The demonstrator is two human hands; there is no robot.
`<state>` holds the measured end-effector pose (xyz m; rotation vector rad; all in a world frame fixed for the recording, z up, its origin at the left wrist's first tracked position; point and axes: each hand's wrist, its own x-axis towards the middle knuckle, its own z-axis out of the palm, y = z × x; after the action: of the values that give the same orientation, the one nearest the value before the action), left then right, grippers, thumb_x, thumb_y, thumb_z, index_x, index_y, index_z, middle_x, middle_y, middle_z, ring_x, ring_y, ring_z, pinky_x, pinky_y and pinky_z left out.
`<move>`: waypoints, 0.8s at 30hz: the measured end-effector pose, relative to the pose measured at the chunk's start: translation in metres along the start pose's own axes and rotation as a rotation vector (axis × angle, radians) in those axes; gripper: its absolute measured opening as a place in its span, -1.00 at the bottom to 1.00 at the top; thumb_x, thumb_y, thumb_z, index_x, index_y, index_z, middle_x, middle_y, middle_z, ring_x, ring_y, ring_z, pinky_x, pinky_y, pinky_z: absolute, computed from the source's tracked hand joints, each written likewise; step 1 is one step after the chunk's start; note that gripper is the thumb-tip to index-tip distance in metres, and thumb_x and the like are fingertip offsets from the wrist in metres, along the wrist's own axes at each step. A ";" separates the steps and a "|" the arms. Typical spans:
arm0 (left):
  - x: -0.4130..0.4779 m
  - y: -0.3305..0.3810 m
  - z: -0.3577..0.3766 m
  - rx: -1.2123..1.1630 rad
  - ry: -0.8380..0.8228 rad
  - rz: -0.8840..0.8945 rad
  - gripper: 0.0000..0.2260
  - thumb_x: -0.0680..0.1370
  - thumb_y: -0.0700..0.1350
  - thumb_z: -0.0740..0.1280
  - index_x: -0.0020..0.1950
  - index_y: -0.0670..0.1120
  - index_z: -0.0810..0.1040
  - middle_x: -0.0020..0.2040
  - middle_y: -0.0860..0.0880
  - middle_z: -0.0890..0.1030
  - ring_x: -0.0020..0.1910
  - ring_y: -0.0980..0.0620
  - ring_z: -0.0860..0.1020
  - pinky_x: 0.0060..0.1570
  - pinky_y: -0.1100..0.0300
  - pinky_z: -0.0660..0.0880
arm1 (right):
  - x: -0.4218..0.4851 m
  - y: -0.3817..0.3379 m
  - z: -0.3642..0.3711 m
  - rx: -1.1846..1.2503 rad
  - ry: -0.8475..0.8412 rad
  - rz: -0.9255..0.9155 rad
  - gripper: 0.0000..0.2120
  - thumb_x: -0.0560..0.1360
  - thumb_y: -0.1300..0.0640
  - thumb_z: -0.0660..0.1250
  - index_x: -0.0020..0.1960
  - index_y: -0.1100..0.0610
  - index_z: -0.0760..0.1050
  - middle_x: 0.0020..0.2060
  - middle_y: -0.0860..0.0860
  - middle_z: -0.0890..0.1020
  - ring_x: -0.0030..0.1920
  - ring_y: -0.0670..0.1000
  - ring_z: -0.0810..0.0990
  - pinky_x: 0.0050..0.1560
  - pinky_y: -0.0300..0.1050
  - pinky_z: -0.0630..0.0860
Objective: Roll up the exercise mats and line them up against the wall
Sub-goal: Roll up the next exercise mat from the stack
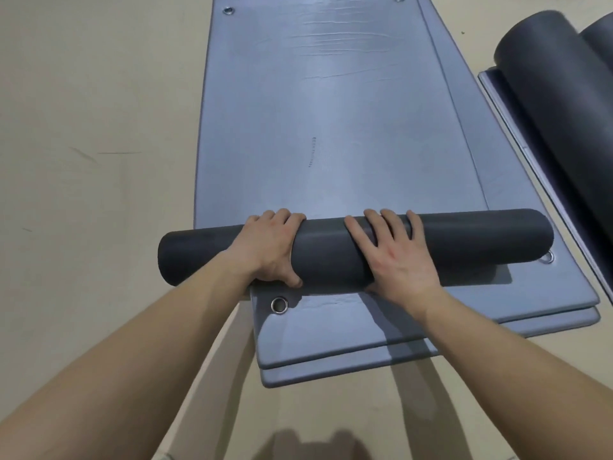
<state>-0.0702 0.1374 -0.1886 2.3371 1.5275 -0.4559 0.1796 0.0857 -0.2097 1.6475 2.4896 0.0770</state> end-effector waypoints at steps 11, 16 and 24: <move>0.006 -0.007 0.007 0.037 0.186 0.006 -0.02 0.19 0.32 0.48 0.53 0.01 0.27 0.33 -0.05 0.48 0.15 -0.16 0.53 0.25 -0.04 0.44 | 0.070 0.028 -0.040 0.082 -0.332 -0.057 0.11 0.15 -0.33 0.56 0.55 -0.16 0.10 0.35 0.02 0.46 0.26 0.16 0.50 0.30 0.10 0.39; -0.030 0.008 -0.008 -0.122 -0.219 0.024 -0.06 0.19 0.31 0.56 0.48 0.09 0.29 0.19 0.02 0.47 0.09 -0.08 0.53 0.13 -0.02 0.54 | 0.035 0.009 -0.066 0.283 -0.688 -0.041 0.11 0.13 -0.28 0.61 0.55 -0.18 0.15 0.27 -0.03 0.51 0.19 0.10 0.54 0.20 0.10 0.52; -0.056 0.021 -0.009 -0.160 -0.349 0.025 -0.11 0.21 0.31 0.62 0.46 0.11 0.37 0.22 0.08 0.54 0.20 -0.05 0.53 0.21 -0.01 0.48 | -0.071 -0.032 -0.039 0.089 -0.292 0.077 0.09 0.22 -0.21 0.59 0.58 -0.06 0.08 0.49 0.05 0.32 0.46 0.16 0.31 0.48 0.25 0.15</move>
<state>-0.0708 0.0875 -0.1549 2.0253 1.3167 -0.6690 0.1711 0.0095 -0.1684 1.6526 2.2407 -0.2512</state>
